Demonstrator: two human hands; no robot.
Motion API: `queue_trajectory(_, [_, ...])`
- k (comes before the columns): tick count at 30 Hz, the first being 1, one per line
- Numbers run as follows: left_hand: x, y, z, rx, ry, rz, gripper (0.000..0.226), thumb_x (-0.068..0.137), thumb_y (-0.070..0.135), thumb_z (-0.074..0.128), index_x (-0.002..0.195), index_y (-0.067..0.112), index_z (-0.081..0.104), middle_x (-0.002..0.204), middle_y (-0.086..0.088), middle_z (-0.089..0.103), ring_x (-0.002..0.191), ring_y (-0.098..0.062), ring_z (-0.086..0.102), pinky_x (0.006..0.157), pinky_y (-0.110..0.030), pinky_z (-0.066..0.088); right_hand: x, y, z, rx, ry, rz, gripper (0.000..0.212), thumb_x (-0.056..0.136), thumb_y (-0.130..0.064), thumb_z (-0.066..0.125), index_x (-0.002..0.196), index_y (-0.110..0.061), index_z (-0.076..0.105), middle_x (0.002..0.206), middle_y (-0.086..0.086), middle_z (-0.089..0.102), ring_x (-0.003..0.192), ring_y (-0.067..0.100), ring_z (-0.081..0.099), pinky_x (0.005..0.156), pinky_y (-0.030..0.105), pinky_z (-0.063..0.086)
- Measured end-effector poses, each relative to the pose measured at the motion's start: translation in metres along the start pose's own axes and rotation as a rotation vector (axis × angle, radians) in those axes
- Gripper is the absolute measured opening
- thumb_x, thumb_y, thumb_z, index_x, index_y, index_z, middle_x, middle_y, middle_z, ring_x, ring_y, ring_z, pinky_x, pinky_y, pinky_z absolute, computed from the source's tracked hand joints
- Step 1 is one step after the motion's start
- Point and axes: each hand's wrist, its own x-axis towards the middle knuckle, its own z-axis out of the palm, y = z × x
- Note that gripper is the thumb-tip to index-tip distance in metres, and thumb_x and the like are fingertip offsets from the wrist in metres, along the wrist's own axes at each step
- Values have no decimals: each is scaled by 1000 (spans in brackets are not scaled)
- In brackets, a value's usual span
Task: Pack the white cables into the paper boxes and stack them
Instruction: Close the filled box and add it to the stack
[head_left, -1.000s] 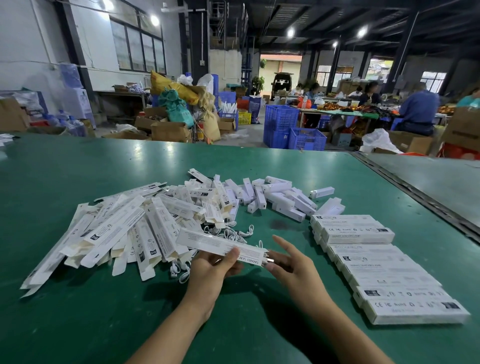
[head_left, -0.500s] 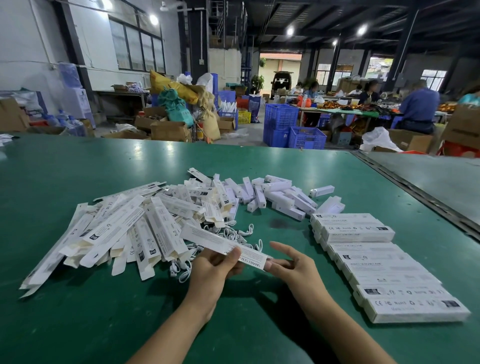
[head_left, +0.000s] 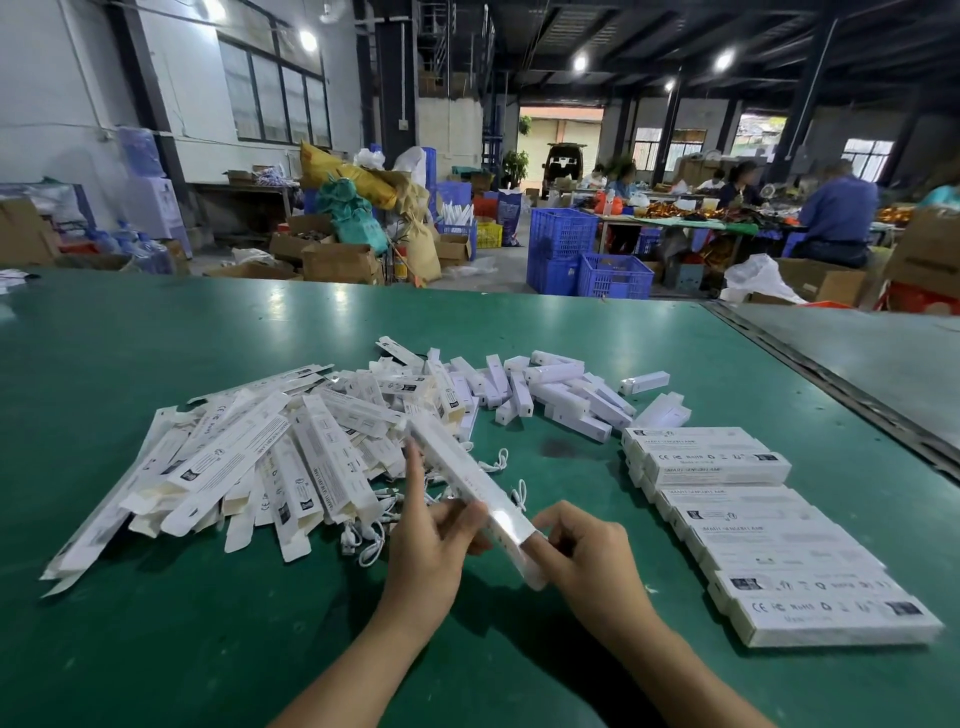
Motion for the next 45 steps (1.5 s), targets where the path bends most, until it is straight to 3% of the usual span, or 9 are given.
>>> queue_trajectory(5, [-5,4,3,376,-126,159,50,90,58,61,124,81,33,106,19,70,91,5,64,74,-5,44,-2,0,-1,38,74,-8,21,82,-13,73,67,-22,62,58,4,64,46,5,46,47,23,37])
queue_trajectory(10, [-7,6,2,366,-165,165,53,81,66,58,130,70,37,91,12,71,87,-2,65,72,-6,45,-1,0,-2,67,101,-23,19,82,-10,73,70,-20,62,59,3,62,47,4,45,47,23,38])
queue_trajectory(16, [-9,8,3,384,-223,131,61,76,78,57,133,70,36,105,19,69,102,-3,63,85,-22,52,-2,-2,-3,14,158,-118,22,81,-9,74,69,-19,58,57,2,60,47,13,48,48,23,39])
queue_trajectory(21, [-9,9,2,359,-215,111,68,77,80,55,139,67,32,112,30,65,108,1,61,85,-15,49,-6,-7,-8,7,117,-266,8,87,-25,67,80,-25,63,70,-14,66,64,8,63,60,20,49])
queue_trajectory(24, [-7,7,1,331,-177,99,65,79,72,60,140,60,40,109,25,68,110,1,61,85,-16,50,-7,-9,-10,46,108,-309,8,88,-24,64,83,-18,64,80,-13,68,74,11,66,67,28,54])
queue_trajectory(30, [-8,10,0,338,-107,158,35,85,59,60,119,62,55,96,28,71,91,4,67,75,-6,46,-8,-12,-11,46,33,-395,16,80,-22,57,90,-14,67,111,-11,67,108,8,63,81,21,50])
queue_trajectory(35, [-8,12,0,349,-80,180,26,84,56,57,110,61,59,76,12,67,70,-7,63,64,-12,46,-7,-9,-12,24,-25,-418,34,68,-4,58,100,-12,68,133,-11,59,117,5,59,86,22,50])
queue_trajectory(40, [-9,15,-1,339,-69,170,23,87,49,59,109,54,62,70,2,62,63,-13,58,61,-18,46,-8,-8,-11,3,-82,-426,41,69,-11,66,109,-20,69,138,-21,54,119,-1,57,91,15,46])
queue_trajectory(45, [-8,13,-1,289,-50,133,22,86,45,62,107,47,66,59,7,51,56,-6,47,58,-23,42,-6,-6,-11,-33,-141,-452,49,71,-15,71,118,-27,66,141,-23,50,121,-4,55,95,14,44])
